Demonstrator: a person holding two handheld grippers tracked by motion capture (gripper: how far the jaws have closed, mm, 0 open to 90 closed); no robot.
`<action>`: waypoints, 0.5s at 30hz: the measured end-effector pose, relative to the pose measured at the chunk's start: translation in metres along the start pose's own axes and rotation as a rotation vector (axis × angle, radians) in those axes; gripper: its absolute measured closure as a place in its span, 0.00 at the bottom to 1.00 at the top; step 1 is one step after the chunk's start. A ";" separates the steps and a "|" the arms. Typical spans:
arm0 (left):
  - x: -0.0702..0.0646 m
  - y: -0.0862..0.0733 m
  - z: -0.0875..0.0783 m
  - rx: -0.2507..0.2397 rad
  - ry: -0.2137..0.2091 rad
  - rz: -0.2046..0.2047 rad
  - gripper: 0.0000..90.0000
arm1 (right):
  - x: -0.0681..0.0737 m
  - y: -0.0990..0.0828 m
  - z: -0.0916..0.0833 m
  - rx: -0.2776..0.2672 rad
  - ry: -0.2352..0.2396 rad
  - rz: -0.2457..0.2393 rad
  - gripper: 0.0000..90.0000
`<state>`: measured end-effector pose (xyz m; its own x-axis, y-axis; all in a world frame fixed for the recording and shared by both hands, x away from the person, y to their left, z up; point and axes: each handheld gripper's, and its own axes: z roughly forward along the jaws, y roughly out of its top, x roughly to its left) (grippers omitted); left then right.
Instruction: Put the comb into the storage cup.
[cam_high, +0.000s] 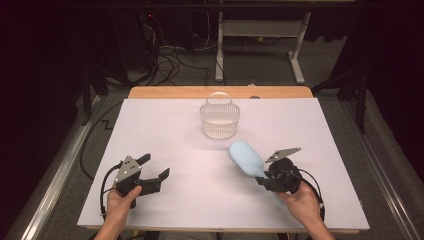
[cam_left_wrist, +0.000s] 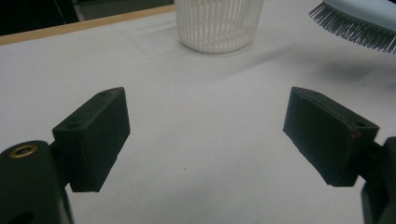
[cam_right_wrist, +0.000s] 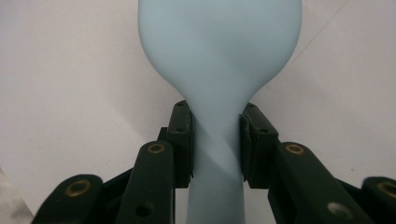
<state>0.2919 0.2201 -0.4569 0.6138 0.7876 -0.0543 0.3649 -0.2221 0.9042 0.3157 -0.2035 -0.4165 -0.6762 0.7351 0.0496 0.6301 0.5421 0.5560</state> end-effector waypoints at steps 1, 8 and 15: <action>-0.001 0.001 0.001 0.002 -0.003 0.003 0.17 | 0.000 0.001 0.000 -0.006 0.001 -0.006 0.78; -0.005 0.006 0.006 -0.006 -0.023 0.012 0.17 | 0.004 0.008 0.002 -0.023 0.012 -0.011 0.78; -0.010 0.011 0.012 -0.010 -0.041 0.018 0.17 | 0.006 0.013 0.001 -0.039 0.018 -0.014 0.78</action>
<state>0.2982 0.2031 -0.4517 0.6483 0.7594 -0.0552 0.3465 -0.2297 0.9095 0.3195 -0.1917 -0.4098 -0.6920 0.7197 0.0559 0.6050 0.5360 0.5888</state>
